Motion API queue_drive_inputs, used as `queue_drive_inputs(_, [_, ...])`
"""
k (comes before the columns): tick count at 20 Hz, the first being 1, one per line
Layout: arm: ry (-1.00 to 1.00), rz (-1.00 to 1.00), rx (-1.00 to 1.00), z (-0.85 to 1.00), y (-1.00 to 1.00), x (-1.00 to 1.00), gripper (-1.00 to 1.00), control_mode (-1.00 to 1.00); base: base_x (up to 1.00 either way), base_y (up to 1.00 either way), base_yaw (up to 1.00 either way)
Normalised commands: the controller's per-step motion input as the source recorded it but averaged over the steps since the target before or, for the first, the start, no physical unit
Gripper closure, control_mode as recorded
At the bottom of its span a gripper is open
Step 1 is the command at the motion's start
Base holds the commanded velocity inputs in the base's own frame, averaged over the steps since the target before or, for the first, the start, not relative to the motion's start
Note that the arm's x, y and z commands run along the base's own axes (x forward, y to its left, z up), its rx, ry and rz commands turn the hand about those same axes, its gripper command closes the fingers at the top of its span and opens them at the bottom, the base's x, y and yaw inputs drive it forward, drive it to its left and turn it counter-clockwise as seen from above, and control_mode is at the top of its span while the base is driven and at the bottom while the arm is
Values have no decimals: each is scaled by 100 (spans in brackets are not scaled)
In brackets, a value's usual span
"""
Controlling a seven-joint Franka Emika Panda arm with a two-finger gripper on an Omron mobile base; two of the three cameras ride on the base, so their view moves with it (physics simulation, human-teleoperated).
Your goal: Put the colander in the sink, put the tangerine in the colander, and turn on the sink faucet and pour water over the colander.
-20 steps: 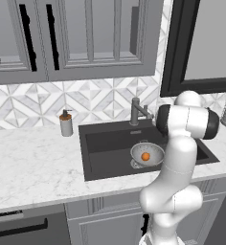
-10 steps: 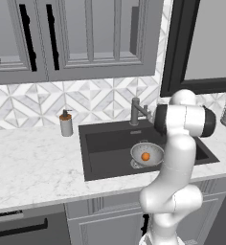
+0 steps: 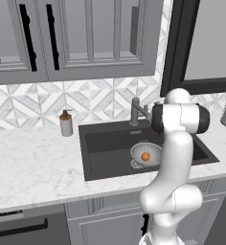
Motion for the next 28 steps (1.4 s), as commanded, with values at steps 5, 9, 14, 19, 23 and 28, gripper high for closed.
queue_drive_inputs(5, [6, -2, 3, -24, 0, 31, -100, -100, 0, 0, 0])
queue_drive_inputs(9, [4, -1, 5, -20, -1, 26, -100, -100, 0, 0, 0])
queue_drive_inputs(14, [2, -1, 6, -10, -3, 26, -100, -100, 0, 0, 0])
queue_drive_inputs(19, [2, -1, 5, -7, 0, 33, -100, -100, 0, 0, 0])
queue_drive_inputs(23, [1, -3, 3, -16, 0, 36, -100, -100, 0, 0, 0])
queue_drive_inputs(28, [1, -4, 1, -26, 0, 25, -100, -100, 0, 0, 0])
